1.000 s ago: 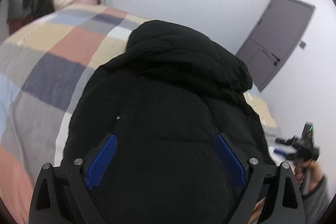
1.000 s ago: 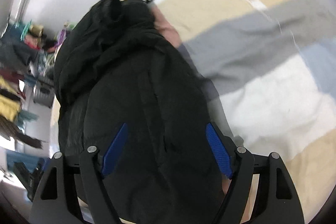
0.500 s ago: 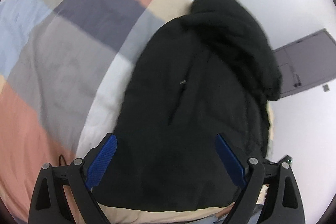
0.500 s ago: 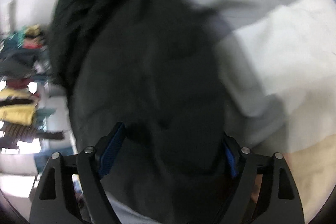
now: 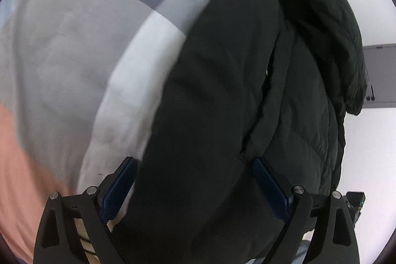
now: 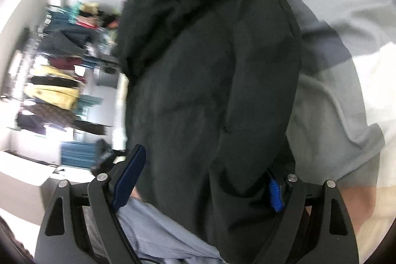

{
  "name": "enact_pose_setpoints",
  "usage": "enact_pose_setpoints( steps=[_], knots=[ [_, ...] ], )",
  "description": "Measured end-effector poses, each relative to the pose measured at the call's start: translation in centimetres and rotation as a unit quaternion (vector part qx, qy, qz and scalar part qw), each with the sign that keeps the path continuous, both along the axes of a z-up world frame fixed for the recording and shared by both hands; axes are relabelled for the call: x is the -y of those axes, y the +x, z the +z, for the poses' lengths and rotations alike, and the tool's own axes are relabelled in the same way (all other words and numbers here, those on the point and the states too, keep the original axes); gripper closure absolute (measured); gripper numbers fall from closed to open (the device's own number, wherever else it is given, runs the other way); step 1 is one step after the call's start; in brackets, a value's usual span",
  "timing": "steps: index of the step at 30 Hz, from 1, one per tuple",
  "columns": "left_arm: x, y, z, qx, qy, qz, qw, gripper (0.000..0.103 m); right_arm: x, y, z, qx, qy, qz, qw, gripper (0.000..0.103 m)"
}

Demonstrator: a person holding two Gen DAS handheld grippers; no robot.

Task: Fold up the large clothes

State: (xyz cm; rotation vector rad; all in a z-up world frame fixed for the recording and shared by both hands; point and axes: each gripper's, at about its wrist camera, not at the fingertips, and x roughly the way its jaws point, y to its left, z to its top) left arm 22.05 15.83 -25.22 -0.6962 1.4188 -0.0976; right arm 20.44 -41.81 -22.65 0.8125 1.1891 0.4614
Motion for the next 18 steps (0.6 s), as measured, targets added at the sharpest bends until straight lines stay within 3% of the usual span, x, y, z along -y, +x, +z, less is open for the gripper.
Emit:
enact_pose_setpoints(
  steps=[4,7,10,14,18],
  knots=[
    [0.6,0.5,0.2,0.013,-0.023,-0.019,0.9995,0.008,-0.9,1.0,-2.8,-0.069,-0.069,-0.013,0.995,0.017],
    [1.6,0.9,0.7,0.025,-0.051,-0.041,0.9976,0.009,-0.9,1.3,-3.7,-0.089,-0.101,-0.021,0.991,0.012],
    [2.5,1.3,1.5,0.047,-0.084,-0.061,0.9935,0.009,-1.3,1.3,-3.4,-0.080,-0.115,-0.017,0.990,0.011],
    [3.4,1.6,2.3,0.067,-0.108,-0.076,0.9890,0.010,-2.6,1.4,-2.1,-0.043,-0.083,0.001,0.996,0.010],
    [3.3,2.1,2.8,0.086,-0.136,-0.062,0.9850,0.024,-3.2,0.9,0.0,0.012,-0.080,0.006,0.997,0.011]
  ],
)
